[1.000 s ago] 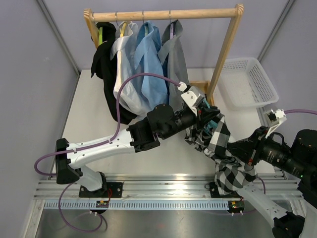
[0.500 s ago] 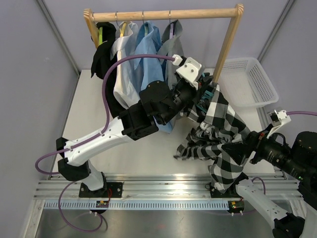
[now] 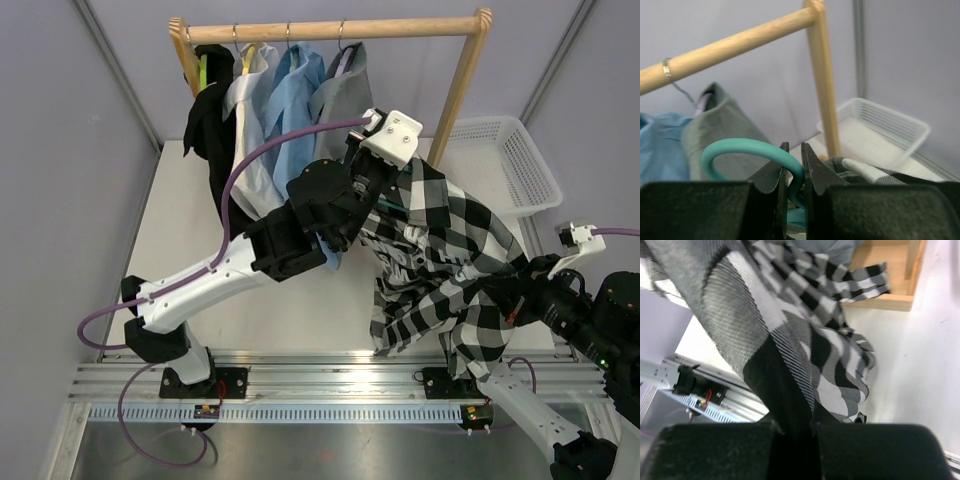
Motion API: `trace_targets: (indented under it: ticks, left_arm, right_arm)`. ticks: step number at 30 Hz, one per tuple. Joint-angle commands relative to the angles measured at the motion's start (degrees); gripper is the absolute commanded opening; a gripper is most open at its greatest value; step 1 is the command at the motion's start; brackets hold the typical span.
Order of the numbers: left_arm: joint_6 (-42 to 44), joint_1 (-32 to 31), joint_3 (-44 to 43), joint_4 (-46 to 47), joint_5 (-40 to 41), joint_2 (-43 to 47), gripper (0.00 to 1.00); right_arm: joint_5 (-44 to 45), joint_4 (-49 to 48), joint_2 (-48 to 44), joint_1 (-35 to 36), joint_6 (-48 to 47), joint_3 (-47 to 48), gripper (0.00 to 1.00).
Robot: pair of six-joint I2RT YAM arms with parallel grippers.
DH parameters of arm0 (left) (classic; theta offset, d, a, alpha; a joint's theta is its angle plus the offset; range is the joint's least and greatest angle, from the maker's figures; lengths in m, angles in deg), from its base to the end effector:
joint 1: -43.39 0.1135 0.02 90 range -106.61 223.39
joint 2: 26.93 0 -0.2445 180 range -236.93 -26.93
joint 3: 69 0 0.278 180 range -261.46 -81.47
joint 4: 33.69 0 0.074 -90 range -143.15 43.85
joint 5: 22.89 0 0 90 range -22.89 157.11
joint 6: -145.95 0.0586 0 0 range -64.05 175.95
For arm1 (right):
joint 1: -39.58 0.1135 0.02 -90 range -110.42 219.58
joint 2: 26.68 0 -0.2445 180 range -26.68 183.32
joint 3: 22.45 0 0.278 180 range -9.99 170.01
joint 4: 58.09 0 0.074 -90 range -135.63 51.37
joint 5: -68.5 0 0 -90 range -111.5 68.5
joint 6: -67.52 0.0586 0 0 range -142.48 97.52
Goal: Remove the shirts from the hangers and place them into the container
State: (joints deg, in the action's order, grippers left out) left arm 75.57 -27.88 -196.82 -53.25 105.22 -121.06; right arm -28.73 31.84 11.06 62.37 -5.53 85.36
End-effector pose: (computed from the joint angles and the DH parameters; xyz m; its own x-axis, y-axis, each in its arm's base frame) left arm 0.1580 -0.3534 0.5409 0.2595 0.0574 -0.9640 0.4945 0.8495 0.1837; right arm 0.0393 0.0245 0.4796 -0.4434 0.1274 -0.8872 -0.3807 0.8694 0.3151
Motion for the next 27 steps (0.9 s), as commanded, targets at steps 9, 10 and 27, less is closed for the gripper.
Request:
trace_targets:
  ticks: [9,10,27]
  left_arm:
    - [13.79,0.6,10.4,15.18,23.32,13.61,0.0]
    - [13.26,0.51,11.37,14.05,23.68,14.66,0.0]
    - [-29.22,0.51,19.11,-10.89,-3.4,23.39,0.0]
  right_arm:
    - [40.42,4.96,-3.11,0.24,8.53,7.74,0.0]
    - [46.1,5.93,-3.19,0.24,10.63,8.09,0.0]
    - [37.21,-5.99,1.28,0.33,11.0,-15.25,0.0]
